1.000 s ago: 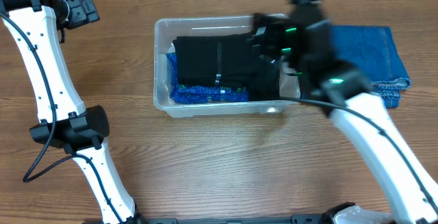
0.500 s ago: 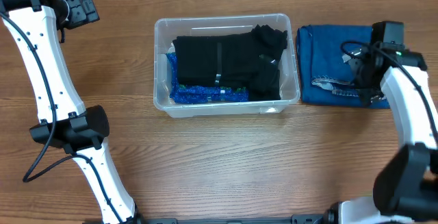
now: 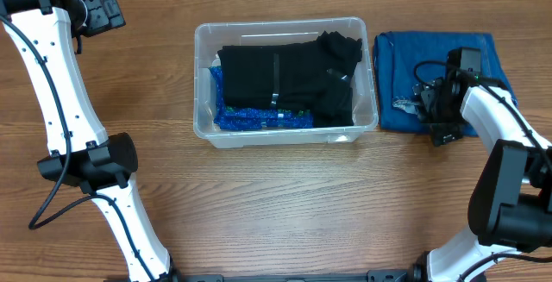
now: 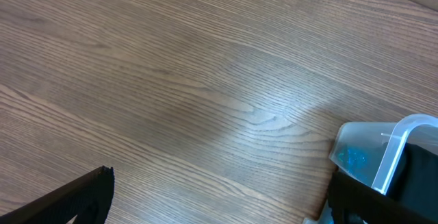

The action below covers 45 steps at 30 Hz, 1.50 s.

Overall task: Pack container
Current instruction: 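Move the right gripper to the folded blue jeans and grasp them, then lift the jeans with the right gripper and lay them over the bin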

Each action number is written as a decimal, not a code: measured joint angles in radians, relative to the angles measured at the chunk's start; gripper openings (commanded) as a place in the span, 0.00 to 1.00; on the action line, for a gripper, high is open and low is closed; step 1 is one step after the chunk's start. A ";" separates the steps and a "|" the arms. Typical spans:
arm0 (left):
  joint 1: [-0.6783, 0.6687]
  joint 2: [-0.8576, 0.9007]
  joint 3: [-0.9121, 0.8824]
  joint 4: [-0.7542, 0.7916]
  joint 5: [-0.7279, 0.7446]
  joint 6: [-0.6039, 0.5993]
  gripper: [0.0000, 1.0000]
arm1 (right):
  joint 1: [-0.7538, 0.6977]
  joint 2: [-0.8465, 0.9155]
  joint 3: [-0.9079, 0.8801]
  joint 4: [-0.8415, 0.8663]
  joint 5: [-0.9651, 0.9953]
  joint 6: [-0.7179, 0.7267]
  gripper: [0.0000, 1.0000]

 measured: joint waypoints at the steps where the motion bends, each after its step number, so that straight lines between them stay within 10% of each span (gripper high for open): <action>1: 0.000 0.000 0.000 0.000 0.000 0.000 1.00 | -0.001 -0.003 -0.029 0.042 -0.006 0.003 1.00; 4: 0.000 0.000 0.000 0.000 0.000 0.000 1.00 | -0.006 -0.025 -0.095 0.145 -0.015 0.004 0.89; 10: 0.000 0.000 0.000 0.000 0.000 0.000 1.00 | -0.006 -0.045 -0.176 0.334 -0.019 -0.024 0.04; 22: 0.000 0.000 0.000 0.000 0.000 0.000 1.00 | -0.006 -0.080 -0.082 0.167 -0.017 -0.283 0.04; 36: 0.000 0.000 0.000 0.000 0.000 0.000 1.00 | 0.016 -0.216 0.535 -0.326 -0.061 -0.430 0.04; 45: 0.000 0.000 0.000 0.000 0.000 0.000 1.00 | 0.361 -0.283 0.727 -0.368 0.048 -0.378 0.04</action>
